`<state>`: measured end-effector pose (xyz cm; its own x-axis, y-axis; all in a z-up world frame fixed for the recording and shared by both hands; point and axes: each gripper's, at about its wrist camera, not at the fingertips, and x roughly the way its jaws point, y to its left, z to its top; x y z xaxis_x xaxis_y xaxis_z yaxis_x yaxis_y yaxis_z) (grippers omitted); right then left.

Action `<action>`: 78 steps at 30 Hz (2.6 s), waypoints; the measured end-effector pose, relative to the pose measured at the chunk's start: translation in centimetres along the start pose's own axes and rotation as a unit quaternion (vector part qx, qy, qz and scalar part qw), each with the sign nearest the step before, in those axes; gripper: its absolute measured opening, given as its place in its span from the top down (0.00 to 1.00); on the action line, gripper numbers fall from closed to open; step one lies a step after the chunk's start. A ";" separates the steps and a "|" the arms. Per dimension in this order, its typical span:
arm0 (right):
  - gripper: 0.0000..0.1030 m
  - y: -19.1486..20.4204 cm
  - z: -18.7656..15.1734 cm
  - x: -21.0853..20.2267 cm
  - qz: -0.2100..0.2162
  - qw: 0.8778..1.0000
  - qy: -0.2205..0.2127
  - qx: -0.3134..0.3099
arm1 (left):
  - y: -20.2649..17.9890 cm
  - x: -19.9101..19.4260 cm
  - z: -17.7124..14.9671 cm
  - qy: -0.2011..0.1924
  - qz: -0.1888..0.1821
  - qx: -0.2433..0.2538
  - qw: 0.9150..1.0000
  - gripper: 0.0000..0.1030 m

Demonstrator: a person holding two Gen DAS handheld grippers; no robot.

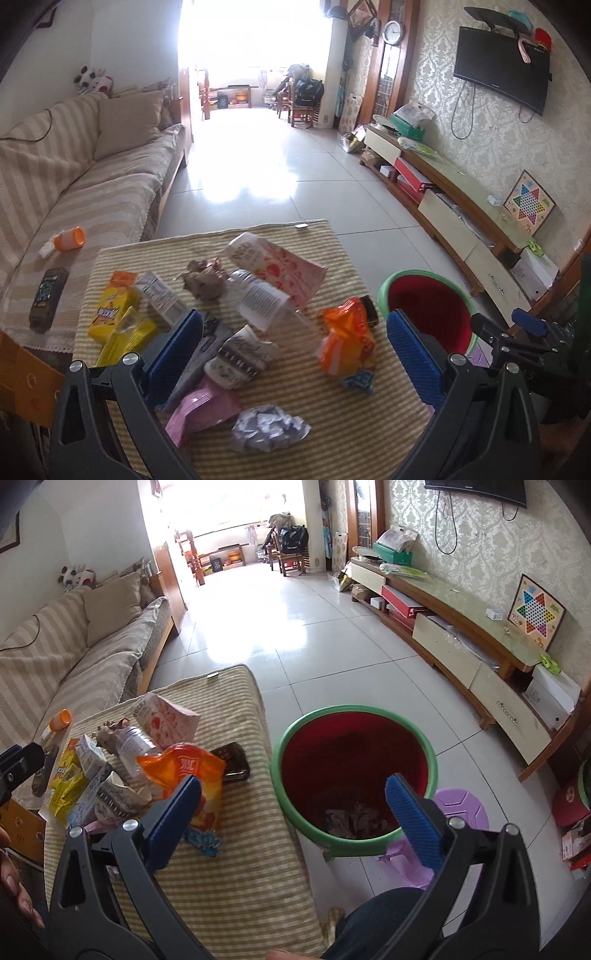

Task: Collect trash
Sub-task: 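Move both tools back over the table toward the remaining trash, then grasp the orange chip bag with the right tool while the left tool grasps the blue toothpaste box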

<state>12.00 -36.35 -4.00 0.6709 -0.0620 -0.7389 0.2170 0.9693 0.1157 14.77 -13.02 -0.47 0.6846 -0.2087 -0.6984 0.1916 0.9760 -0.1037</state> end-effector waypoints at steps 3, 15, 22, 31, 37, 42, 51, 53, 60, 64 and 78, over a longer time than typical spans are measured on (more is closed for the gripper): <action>0.04 1.9 -0.3 -0.5 0.030 1.000 0.001 -0.006 | 3.0 -1.0 -1.4 0.014 0.001 -0.026 1.000 0.08; 0.04 9.9 -1.2 -2.7 0.071 0.995 -0.012 -0.063 | 10.2 -5.7 -5.1 -0.011 0.004 -0.060 0.998 0.08; 0.04 12.6 -2.5 -2.0 0.072 0.994 0.002 -0.087 | 14.5 -6.0 -8.1 0.007 0.021 -0.080 0.997 0.08; 0.04 12.7 -3.0 0.7 0.061 0.994 0.020 -0.090 | 16.3 -3.2 -10.4 0.047 0.001 -0.086 0.995 0.08; 0.04 11.4 -3.1 2.9 0.057 0.995 0.041 -0.076 | 15.2 -0.7 -9.7 0.067 -0.009 -0.057 0.996 0.08; 0.04 11.0 -3.2 4.9 0.054 0.995 0.056 -0.067 | 15.0 2.1 -8.1 0.084 -0.030 -0.043 0.995 0.10; 0.04 10.6 -2.8 7.9 0.050 0.995 0.075 -0.049 | 13.6 9.4 -5.8 0.156 -0.046 0.033 0.986 0.25; 0.06 10.5 -2.7 8.5 0.046 0.995 0.079 -0.045 | 13.5 10.6 -5.6 0.167 -0.043 0.047 0.984 0.27; 0.13 10.4 -2.5 11.1 0.036 0.993 0.105 -0.041 | 13.9 14.5 -6.1 0.220 -0.043 0.070 0.972 0.37; 0.22 10.3 -2.6 12.3 0.033 0.992 0.119 -0.039 | 14.1 15.7 -6.4 0.236 -0.046 0.076 0.968 0.40; 0.43 9.9 -3.2 11.4 0.049 0.992 0.111 -0.027 | 13.9 14.3 -6.0 0.202 -0.048 0.070 0.976 0.49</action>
<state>19.55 -26.68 -13.37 0.5122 0.0812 -0.8550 0.1169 0.9797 0.1630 22.99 -2.01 -16.19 0.3306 -0.2281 -0.9158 0.3545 0.9293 -0.1035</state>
